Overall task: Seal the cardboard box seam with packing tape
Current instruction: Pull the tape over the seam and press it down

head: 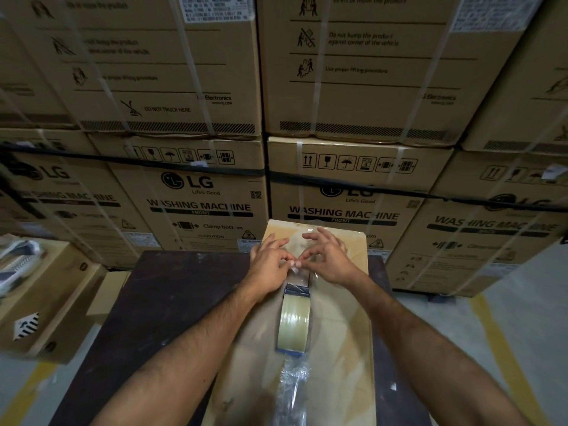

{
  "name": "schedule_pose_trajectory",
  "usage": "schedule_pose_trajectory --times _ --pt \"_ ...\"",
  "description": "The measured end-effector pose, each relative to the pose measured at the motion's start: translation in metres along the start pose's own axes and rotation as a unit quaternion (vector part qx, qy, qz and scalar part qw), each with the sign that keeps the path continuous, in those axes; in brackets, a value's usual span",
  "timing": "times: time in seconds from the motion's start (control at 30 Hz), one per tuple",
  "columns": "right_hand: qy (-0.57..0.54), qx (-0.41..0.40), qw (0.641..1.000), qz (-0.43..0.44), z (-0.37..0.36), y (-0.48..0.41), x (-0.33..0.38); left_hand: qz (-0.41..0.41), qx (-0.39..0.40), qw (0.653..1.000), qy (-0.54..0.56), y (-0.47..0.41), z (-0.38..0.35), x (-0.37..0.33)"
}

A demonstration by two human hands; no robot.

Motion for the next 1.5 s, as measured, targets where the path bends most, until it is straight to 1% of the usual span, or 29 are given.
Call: schedule_pose_trajectory --times 0.1,0.17,0.2,0.27,0.4,0.6,0.73,0.8,0.87,0.9,1.0,1.07,1.13,1.2,1.23,1.3,1.37,1.43,1.5 --pt "0.016 -0.009 1.000 -0.003 -0.005 0.002 -0.001 -0.036 0.060 0.997 -0.038 0.000 0.002 0.000" --pt "0.035 -0.023 0.999 -0.014 -0.005 0.004 -0.004 -0.034 0.091 0.995 -0.024 0.003 0.002 0.003" --pt "0.041 -0.028 0.999 -0.016 -0.004 0.005 -0.004 -0.023 0.093 0.995 -0.007 0.004 0.003 0.004" --pt "0.044 -0.036 0.998 -0.011 -0.004 0.007 -0.003 -0.005 0.073 0.997 0.005 0.005 0.005 0.001" --pt "0.051 -0.051 0.997 0.007 -0.006 0.008 0.003 0.004 0.016 0.999 -0.037 0.004 0.009 -0.011" --pt "0.072 -0.046 0.996 0.028 -0.005 0.014 0.004 -0.034 -0.001 0.998 -0.060 0.005 0.011 -0.011" --pt "0.128 -0.048 0.989 0.057 -0.001 0.023 0.012 -0.051 -0.019 0.997 -0.063 0.008 0.006 -0.015" --pt "0.168 -0.043 0.983 0.056 -0.002 0.029 0.015 -0.063 -0.014 0.995 -0.078 0.012 0.002 -0.016" --pt "0.190 -0.029 0.981 0.029 -0.004 0.036 0.018 -0.076 0.005 0.990 -0.121 0.016 -0.001 -0.018" --pt "0.191 -0.025 0.981 0.003 -0.006 0.041 0.020 -0.075 0.021 0.986 -0.149 0.020 -0.002 -0.017" --pt "0.154 -0.028 0.982 -0.104 -0.008 0.065 0.040 -0.029 0.064 0.973 -0.221 0.040 -0.004 -0.001" --pt "0.145 -0.029 0.979 -0.139 -0.019 0.086 0.065 0.004 0.075 0.962 -0.262 0.061 -0.008 0.012" --pt "0.163 -0.023 0.974 -0.157 -0.038 0.103 0.090 0.022 0.079 0.958 -0.274 0.086 -0.015 0.020" --pt "0.202 -0.010 0.963 -0.179 -0.058 0.112 0.105 0.039 0.090 0.962 -0.255 0.113 -0.031 0.027" --pt "0.221 -0.011 0.957 -0.187 -0.066 0.114 0.109 0.037 0.085 0.961 -0.259 0.128 -0.038 0.030" --pt "0.237 -0.025 0.951 -0.195 -0.076 0.116 0.114 0.012 0.065 0.949 -0.307 0.149 -0.052 0.038" --pt "0.229 -0.031 0.952 -0.203 -0.079 0.119 0.117 -0.008 0.043 0.943 -0.331 0.157 -0.062 0.047" --pt "0.203 -0.026 0.957 -0.207 -0.081 0.122 0.116 -0.013 0.046 0.942 -0.331 0.161 -0.063 0.046" --pt "0.178 -0.039 0.964 -0.193 -0.083 0.126 0.117 -0.011 0.065 0.939 -0.339 0.162 -0.062 0.044"
Point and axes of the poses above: each hand's wrist, its own y-axis away from the middle knuckle, its own z-axis out of the back of the hand, x = y × z, the point moved 5 cm from there along -y, towards the middle knuckle, and after that the axes turned 6 degrees about x, right-handed, at the moved point
